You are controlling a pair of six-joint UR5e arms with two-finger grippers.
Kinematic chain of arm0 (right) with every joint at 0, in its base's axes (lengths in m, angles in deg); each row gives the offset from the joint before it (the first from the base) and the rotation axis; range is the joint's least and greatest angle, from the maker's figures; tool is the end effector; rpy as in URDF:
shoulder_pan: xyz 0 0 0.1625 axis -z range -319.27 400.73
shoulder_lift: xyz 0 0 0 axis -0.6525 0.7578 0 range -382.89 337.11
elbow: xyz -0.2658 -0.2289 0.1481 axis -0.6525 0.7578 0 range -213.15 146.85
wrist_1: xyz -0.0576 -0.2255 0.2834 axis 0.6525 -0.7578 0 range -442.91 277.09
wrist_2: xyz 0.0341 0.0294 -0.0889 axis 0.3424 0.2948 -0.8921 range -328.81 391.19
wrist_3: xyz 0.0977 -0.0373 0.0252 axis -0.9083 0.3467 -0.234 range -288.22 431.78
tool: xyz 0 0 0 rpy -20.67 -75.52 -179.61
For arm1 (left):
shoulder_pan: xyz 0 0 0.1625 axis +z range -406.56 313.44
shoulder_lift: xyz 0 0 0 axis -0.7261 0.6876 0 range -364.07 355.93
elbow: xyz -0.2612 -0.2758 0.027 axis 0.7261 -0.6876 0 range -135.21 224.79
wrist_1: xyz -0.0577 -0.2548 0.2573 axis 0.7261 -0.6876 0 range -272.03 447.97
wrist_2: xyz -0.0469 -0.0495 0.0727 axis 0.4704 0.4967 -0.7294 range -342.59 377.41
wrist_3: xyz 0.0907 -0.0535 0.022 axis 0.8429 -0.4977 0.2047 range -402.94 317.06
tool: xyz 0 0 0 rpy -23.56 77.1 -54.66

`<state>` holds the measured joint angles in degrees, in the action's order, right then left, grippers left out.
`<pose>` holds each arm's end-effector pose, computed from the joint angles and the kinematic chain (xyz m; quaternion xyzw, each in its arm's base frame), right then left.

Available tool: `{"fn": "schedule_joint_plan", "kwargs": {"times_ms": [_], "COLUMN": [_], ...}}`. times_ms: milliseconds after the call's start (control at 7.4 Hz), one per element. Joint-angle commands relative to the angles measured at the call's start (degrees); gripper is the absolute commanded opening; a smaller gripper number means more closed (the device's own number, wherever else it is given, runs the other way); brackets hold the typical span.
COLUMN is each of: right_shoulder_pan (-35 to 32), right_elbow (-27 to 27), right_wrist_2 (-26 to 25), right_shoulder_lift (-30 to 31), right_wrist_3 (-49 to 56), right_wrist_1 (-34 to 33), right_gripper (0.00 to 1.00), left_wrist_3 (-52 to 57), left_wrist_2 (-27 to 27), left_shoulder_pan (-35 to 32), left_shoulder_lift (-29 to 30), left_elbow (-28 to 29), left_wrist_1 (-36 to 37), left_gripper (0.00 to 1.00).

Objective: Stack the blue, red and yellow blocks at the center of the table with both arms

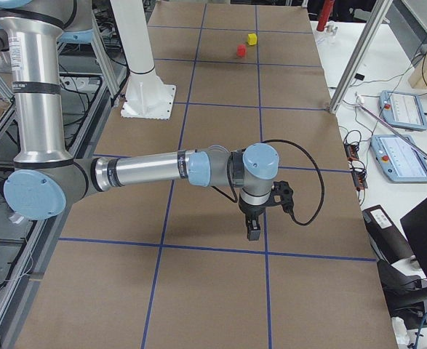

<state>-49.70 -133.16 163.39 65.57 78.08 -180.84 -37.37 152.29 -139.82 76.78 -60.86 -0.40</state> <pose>0.0644 -0.4489 0.5481 0.0504 -0.3574 -0.0590 0.9307 -0.0791 -0.3807 0.5672 0.0686 0.3772 0.0349 0.9229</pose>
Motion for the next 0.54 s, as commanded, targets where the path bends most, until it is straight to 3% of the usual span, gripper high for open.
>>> {"fn": "schedule_joint_plan", "kwargs": {"times_ms": [0, 405], "right_shoulder_pan": [0.5, 0.5], "right_elbow": [-1.9, 1.5], "right_wrist_2": [0.2, 2.4], "right_shoulder_lift": [-0.2, 0.0], "right_wrist_3": [-0.1, -1.6], "right_wrist_1": [6.0, 12.2], "right_gripper": [1.0, 1.0], "left_wrist_3": [0.0, 0.0], "left_wrist_2": [-0.1, -0.1], "left_shoulder_pan": [0.1, 0.1], "left_shoulder_lift": [0.7, 2.4], "left_elbow": [0.3, 1.7], "left_wrist_1": [-5.1, -20.0], "left_gripper": [1.0, 1.0]}}
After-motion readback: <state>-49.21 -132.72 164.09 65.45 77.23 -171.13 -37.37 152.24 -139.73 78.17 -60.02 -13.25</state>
